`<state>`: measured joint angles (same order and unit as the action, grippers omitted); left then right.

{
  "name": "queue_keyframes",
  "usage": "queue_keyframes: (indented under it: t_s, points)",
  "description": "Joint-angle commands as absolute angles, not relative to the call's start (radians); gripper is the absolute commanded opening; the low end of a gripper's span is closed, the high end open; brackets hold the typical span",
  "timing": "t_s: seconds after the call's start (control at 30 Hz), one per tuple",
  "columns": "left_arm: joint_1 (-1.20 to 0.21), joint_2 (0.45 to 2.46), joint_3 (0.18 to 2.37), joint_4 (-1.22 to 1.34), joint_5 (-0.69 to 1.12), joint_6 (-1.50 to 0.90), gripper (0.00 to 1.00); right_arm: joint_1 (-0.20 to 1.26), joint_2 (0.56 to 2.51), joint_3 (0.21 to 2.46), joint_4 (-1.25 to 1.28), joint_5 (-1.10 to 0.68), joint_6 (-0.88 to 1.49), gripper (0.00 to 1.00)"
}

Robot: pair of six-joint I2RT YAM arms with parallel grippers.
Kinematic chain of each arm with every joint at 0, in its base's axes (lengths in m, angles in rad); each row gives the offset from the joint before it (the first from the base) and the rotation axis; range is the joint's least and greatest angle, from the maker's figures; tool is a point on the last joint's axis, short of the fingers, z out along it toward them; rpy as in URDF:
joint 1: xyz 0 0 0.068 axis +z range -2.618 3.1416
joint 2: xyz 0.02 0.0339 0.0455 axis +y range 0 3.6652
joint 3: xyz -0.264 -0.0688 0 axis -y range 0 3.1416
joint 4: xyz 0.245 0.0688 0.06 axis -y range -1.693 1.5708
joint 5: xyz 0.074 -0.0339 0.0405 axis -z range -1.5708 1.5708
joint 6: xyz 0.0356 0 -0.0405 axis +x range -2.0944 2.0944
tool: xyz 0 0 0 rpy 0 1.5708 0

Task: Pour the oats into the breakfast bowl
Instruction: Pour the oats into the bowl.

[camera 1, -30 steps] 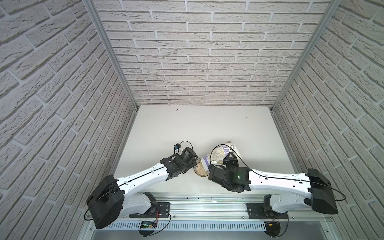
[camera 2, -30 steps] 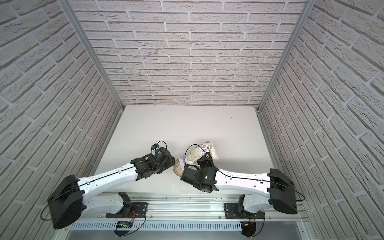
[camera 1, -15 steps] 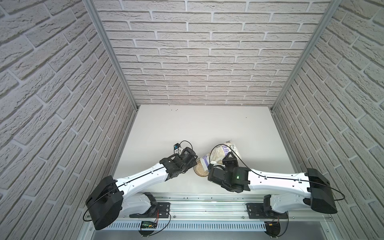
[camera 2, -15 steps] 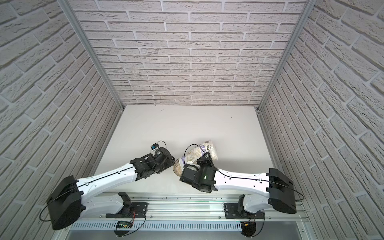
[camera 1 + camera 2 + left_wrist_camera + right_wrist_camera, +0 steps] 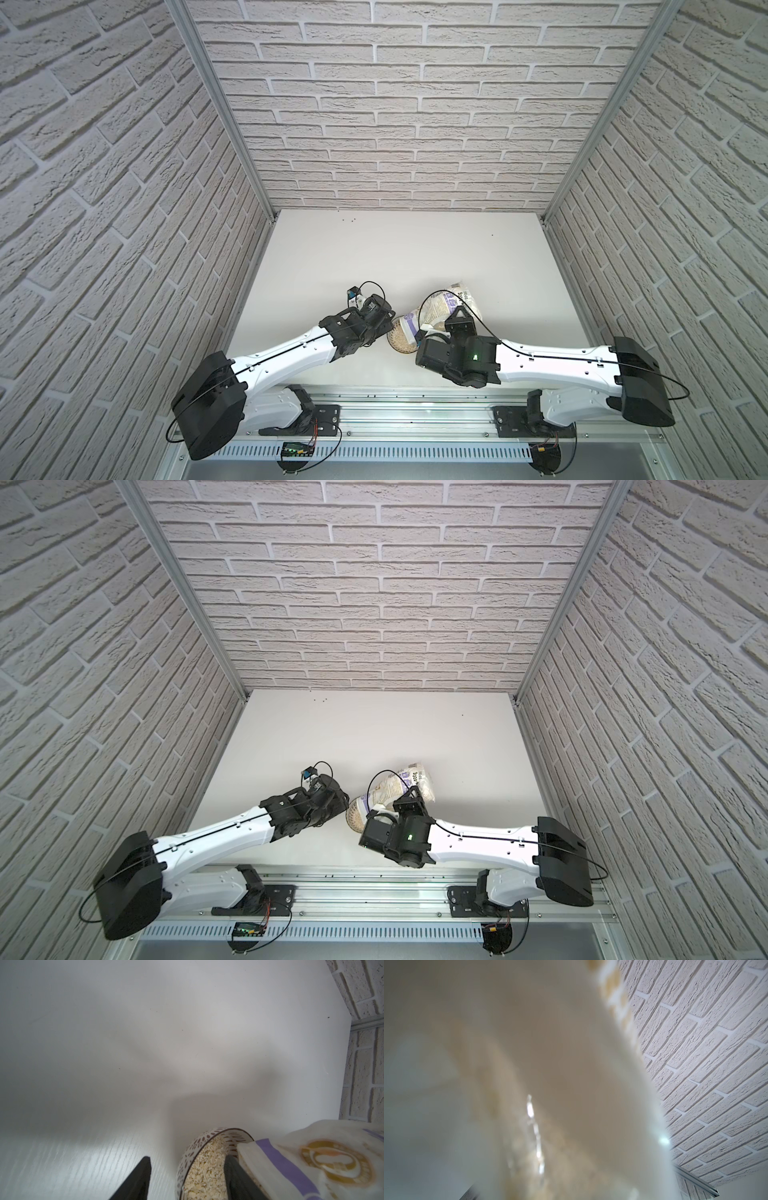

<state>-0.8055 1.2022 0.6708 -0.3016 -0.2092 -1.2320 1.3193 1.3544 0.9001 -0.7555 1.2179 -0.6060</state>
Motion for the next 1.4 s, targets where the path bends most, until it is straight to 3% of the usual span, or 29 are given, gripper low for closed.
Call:
queue_keyframes:
  t_s: [0.0,1.37]
  points:
    - [-0.811,1.191,0.656,-0.302,-0.225,-1.237,0.59,1.336,1.323,0.938,-0.695,1.377,-0.595,0.03]
    - [-0.810,1.175,0.658,-0.324,-0.244,-1.244,0.60,1.273,1.290,0.917,-0.617,1.297,-0.584,0.04]
